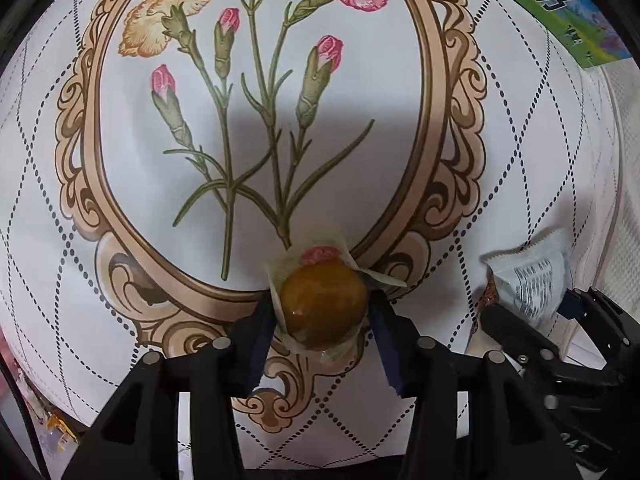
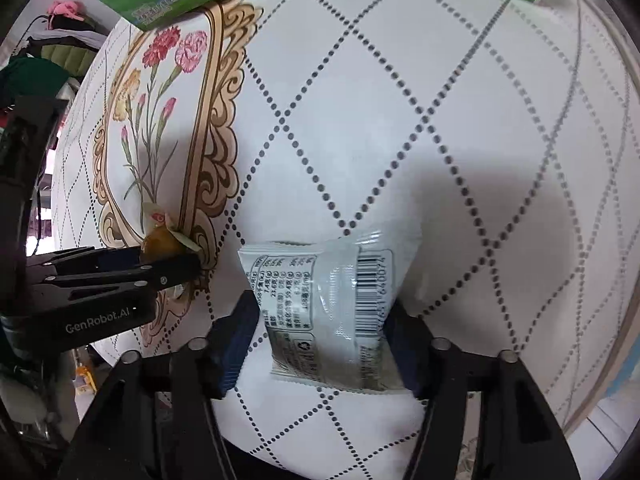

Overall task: Organize snacks
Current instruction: 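Carry both snacks into the box, open both tools and lift away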

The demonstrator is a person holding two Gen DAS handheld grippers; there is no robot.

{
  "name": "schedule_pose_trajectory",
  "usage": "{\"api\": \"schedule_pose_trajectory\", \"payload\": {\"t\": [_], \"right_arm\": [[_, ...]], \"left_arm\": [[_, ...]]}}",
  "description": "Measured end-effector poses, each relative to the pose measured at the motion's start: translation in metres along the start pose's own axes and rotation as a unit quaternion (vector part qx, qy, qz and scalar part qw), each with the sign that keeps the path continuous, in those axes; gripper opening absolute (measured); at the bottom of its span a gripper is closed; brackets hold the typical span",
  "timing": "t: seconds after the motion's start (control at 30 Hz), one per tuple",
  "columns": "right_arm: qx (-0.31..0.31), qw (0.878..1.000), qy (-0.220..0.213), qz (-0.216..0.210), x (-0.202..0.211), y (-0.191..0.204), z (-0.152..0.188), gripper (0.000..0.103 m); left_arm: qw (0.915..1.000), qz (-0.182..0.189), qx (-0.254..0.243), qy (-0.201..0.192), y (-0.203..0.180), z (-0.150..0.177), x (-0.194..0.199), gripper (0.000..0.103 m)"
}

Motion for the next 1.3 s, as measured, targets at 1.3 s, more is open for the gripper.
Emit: {"api": "schedule_pose_trajectory", "payload": {"t": [1.3], "right_arm": [[0.017,0.975,-0.215,-0.048,0.293,-0.047,-0.159,0.048]], "left_arm": [[0.9810,0.033,-0.085,-0.171,-0.090,-0.141,0.284,0.038]]}}
Point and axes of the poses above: each gripper's, at about its wrist camera, not at the fingertips, and x roughly against the way its jaws point, y to its left, z to its underside, the point moved 9 cm from there along -x, roughly the way its jaws point, and after that the axes turned 14 degrees about y, right-handed, at the moved point
